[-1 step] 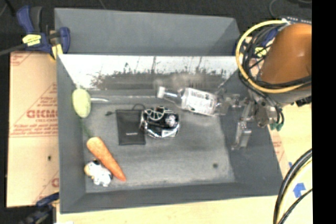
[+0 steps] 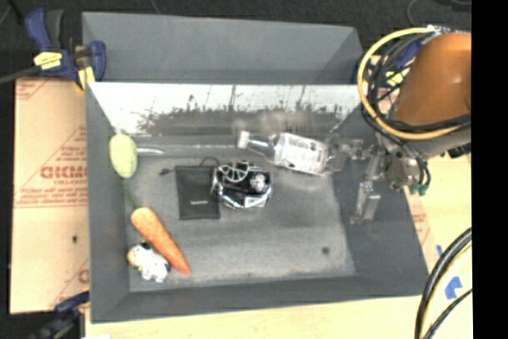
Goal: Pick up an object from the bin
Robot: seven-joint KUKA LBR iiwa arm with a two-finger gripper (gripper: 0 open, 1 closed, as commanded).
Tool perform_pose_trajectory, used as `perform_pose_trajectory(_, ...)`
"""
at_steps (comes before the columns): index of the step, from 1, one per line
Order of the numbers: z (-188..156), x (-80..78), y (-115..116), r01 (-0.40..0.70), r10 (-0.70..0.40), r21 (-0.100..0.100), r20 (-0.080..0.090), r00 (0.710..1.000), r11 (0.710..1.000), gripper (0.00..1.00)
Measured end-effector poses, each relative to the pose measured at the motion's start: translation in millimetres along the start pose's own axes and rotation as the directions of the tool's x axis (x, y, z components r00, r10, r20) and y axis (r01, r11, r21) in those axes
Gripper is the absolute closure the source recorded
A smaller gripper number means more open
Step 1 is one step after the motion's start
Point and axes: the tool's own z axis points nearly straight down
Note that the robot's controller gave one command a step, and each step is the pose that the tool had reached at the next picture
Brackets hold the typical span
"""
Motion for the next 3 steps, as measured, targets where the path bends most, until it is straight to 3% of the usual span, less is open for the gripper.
perform_pose_trajectory(1, 49, -21.3, 50, 0.005, -0.005, 0.001, 0.006, 1.0, 1.0, 0.0)
perform_pose_trajectory(2, 62, -26.4, 108, -0.026, 0.026, -0.001, -0.007, 1.0, 1.0, 0.0)
perform_pose_trajectory(3, 78, -57.5, 126, 0.211, -0.211, 0.004, 0.011, 0.977, 0.977, 0.0)
